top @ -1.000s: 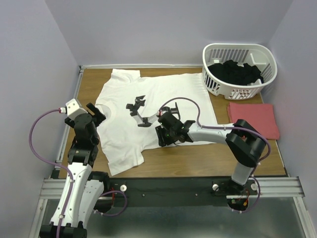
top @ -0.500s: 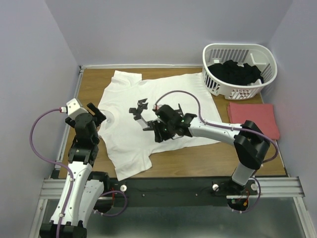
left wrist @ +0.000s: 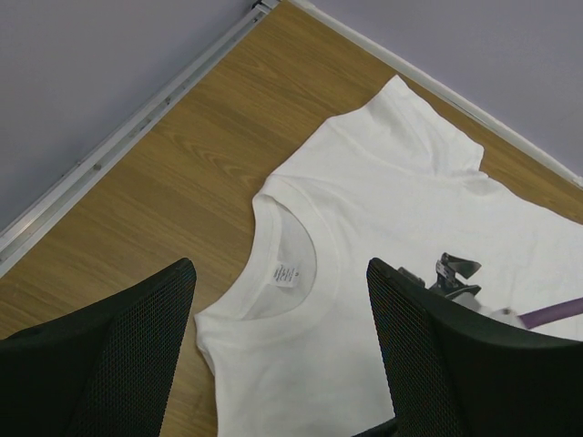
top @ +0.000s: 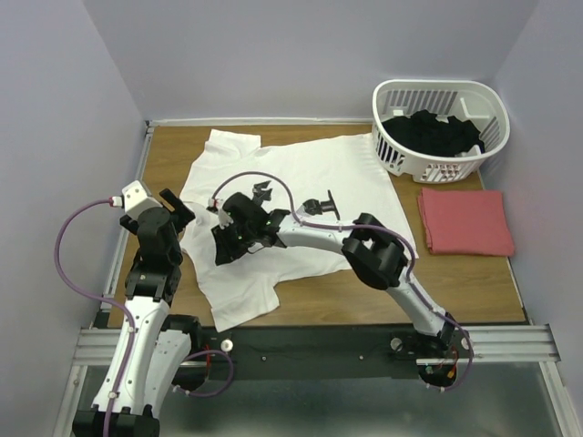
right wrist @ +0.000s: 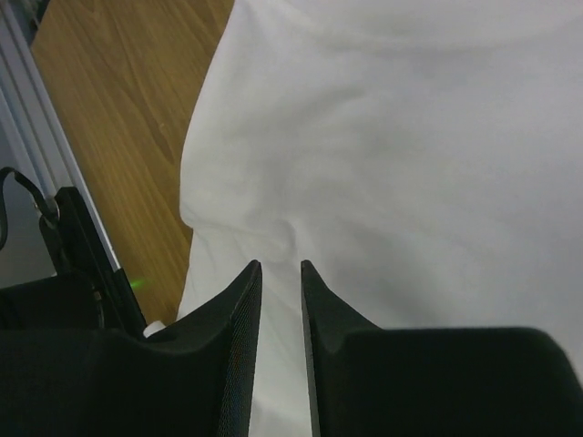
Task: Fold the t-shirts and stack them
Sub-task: Flatten the tshirt out
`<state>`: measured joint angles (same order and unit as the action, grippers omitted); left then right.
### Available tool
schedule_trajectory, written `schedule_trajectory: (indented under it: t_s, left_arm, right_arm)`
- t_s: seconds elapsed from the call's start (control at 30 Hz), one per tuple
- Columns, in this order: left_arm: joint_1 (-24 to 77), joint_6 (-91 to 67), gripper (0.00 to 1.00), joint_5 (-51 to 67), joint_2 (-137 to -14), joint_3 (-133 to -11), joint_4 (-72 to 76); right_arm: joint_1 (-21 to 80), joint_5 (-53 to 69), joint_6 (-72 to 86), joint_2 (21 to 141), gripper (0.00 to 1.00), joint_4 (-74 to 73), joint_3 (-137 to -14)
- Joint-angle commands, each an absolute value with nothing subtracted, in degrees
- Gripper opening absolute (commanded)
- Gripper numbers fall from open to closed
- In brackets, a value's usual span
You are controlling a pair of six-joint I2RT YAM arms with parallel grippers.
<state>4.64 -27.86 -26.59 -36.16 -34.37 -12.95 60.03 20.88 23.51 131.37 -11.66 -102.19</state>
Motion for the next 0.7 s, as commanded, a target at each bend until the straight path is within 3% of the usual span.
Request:
schedule_trajectory:
  t_s: [0.0, 0.37, 0.57, 0.67]
  left_arm:
    - [4.83, -28.04, 0.83, -28.39, -36.03, -35.07, -12.48]
    - [4.92, -28.12, 0.83, -28.30, -36.04, -35.07, -12.39]
    - [4.83, -28.04, 0.83, -28.30, -36.03, -34.98, -12.48]
    - [4.83, -28.04, 0.83, -28.30, -36.04, -34.98, -12.39]
  right_arm:
    - [63.19, 26.19, 21.01, 135.70, 0.30, -10.20, -107.22]
    - [66.62, 23.64, 19.69, 140.89, 0.30, -10.11, -106.09]
    - [69.25, 24.44, 18.29, 138.70, 0.31, -10.28, -102.13]
    - [69.26, 19.10, 17.41, 136.07, 0.36, -10.20, -99.41]
